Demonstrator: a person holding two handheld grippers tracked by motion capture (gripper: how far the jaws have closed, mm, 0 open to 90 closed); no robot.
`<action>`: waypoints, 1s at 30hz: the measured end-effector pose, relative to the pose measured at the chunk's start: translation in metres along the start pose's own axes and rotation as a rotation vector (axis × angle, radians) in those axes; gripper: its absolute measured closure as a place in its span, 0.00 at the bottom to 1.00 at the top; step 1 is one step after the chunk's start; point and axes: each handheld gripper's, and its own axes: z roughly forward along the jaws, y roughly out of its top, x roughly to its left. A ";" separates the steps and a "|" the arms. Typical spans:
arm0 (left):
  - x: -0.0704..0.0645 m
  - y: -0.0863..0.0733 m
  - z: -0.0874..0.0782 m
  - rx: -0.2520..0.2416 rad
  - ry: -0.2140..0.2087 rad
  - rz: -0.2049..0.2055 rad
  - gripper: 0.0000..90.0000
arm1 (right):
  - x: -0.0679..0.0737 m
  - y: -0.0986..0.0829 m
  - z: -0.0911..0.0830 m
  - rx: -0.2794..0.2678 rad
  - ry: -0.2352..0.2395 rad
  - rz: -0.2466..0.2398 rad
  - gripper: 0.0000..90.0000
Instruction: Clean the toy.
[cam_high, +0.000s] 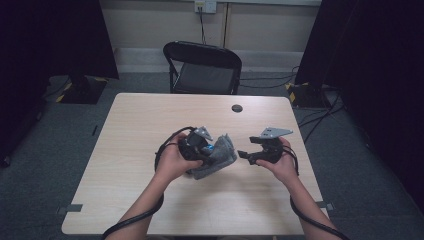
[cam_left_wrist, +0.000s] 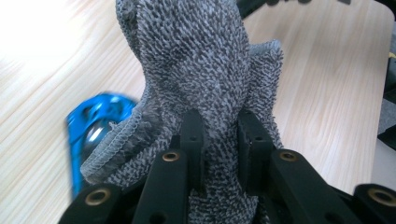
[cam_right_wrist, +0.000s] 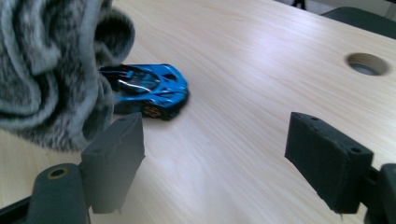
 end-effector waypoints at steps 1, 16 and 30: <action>-0.003 0.003 0.007 -0.002 -0.010 0.006 0.83 | -0.003 -0.002 -0.005 -0.005 -0.007 0.006 0.22; -0.029 0.016 0.104 0.081 -0.100 0.066 0.82 | -0.023 -0.031 -0.043 -0.006 -0.065 0.068 0.26; -0.021 0.007 0.086 -0.023 -0.027 0.072 0.39 | -0.007 -0.028 -0.038 -0.028 0.042 0.028 0.25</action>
